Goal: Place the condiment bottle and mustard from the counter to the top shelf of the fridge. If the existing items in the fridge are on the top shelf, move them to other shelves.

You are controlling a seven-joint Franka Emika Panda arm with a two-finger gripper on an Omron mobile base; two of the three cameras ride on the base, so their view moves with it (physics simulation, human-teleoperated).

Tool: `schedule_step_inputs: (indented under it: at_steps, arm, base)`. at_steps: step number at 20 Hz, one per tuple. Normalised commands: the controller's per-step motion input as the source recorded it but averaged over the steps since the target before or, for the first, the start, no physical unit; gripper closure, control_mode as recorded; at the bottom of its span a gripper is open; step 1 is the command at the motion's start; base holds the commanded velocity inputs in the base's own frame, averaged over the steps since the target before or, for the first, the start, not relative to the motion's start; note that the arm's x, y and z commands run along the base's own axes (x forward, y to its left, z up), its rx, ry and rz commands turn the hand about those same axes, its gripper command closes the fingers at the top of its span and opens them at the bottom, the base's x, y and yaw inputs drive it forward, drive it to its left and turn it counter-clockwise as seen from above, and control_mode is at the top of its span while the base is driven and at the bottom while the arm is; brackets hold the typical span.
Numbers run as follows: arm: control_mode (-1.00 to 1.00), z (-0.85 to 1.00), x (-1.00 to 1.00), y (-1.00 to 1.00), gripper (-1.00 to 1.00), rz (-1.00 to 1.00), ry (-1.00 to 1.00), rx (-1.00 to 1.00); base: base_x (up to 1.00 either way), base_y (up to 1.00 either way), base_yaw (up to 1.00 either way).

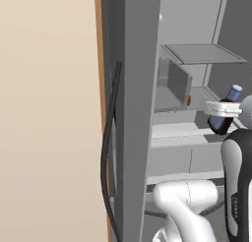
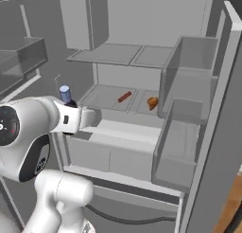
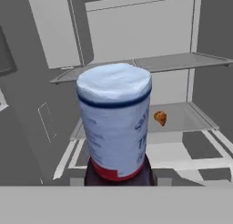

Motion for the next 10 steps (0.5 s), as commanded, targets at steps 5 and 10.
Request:
schedule_step_inputs:
  at_steps: [5,10]
  arm:
    - [-1.0,0.07,0.08,0.0,1.0,-0.01,0.0,0.0]
    - [-1.0,0.62,0.46,0.02,1.0,-0.02,-0.17,0.0]
  base:
    - [0.42,-0.01,-0.01]
    - [0.0,0.0,0.0]
